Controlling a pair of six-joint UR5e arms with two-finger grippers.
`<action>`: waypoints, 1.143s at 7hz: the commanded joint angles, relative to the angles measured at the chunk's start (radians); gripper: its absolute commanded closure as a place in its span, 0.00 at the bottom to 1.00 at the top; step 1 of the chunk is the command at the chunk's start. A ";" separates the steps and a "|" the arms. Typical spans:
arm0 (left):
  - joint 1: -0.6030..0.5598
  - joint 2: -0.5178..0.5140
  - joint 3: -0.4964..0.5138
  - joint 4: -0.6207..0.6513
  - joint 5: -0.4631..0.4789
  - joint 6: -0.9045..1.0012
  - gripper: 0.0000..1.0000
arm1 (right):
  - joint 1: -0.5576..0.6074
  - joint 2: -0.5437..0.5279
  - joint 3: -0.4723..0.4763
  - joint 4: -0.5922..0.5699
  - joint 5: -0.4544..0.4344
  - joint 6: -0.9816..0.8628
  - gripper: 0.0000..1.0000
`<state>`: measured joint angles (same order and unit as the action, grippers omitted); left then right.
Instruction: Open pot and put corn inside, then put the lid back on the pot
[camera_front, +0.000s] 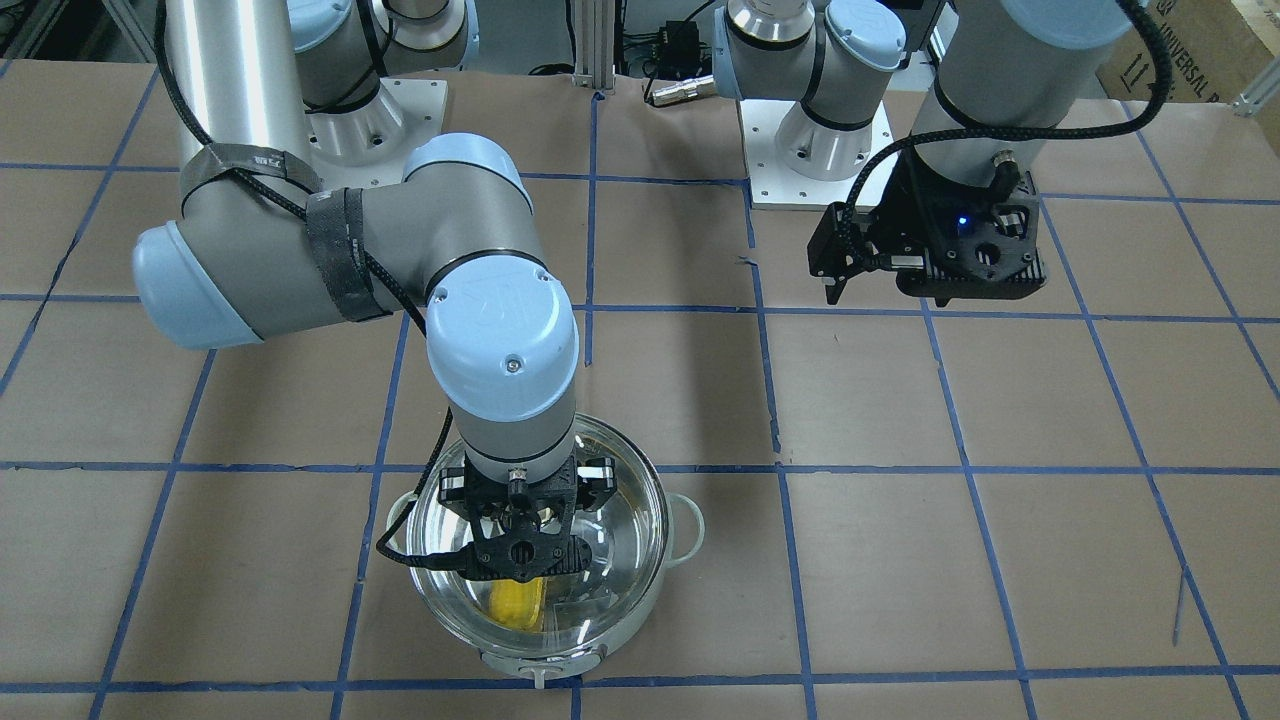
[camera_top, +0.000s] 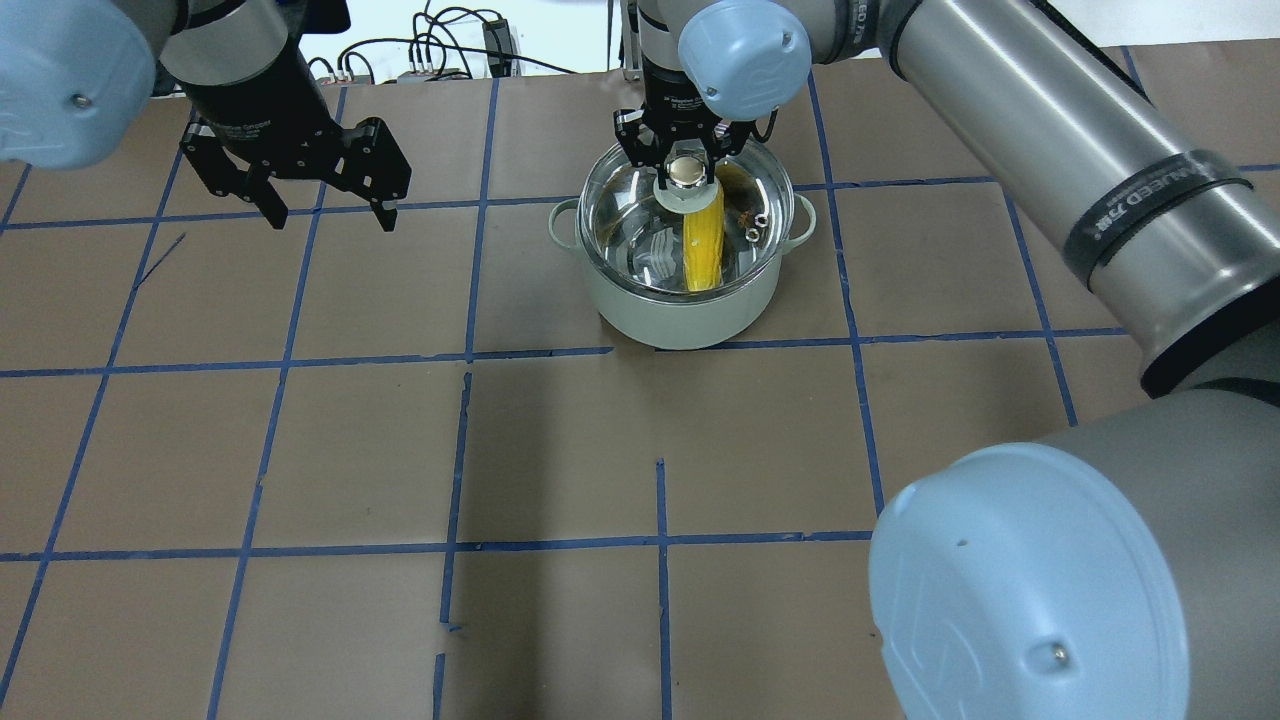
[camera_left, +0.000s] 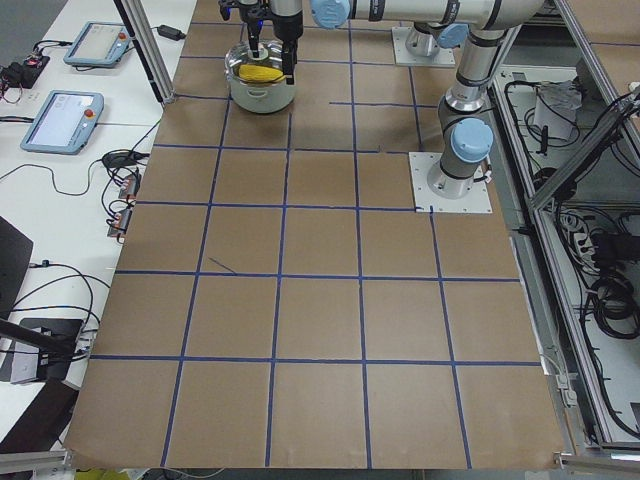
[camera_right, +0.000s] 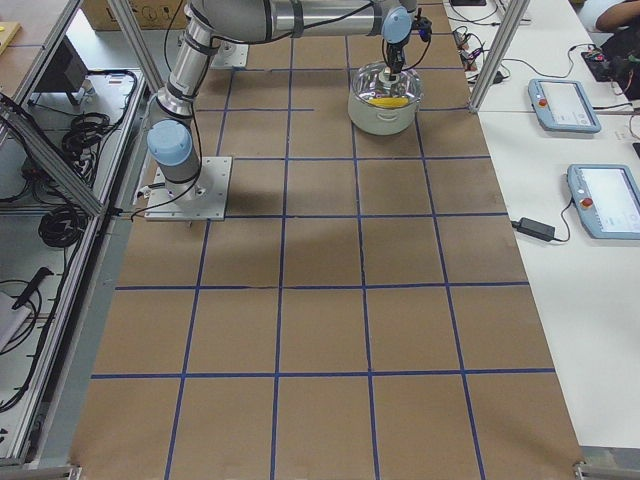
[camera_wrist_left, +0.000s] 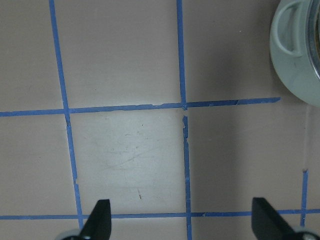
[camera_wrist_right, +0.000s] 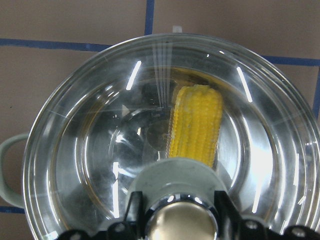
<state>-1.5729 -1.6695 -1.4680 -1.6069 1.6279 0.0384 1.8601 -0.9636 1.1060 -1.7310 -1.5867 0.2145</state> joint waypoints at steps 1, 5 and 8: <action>0.002 -0.001 0.000 0.001 0.000 0.000 0.00 | 0.001 -0.003 0.002 0.002 0.001 0.000 0.95; 0.002 -0.001 0.000 0.004 0.000 0.000 0.00 | 0.002 -0.003 0.021 0.004 0.001 0.000 0.95; 0.001 -0.001 0.000 0.004 0.000 0.000 0.00 | 0.002 -0.006 0.026 0.002 0.001 0.000 0.95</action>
<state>-1.5717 -1.6705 -1.4680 -1.6031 1.6275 0.0384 1.8623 -0.9684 1.1309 -1.7286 -1.5861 0.2147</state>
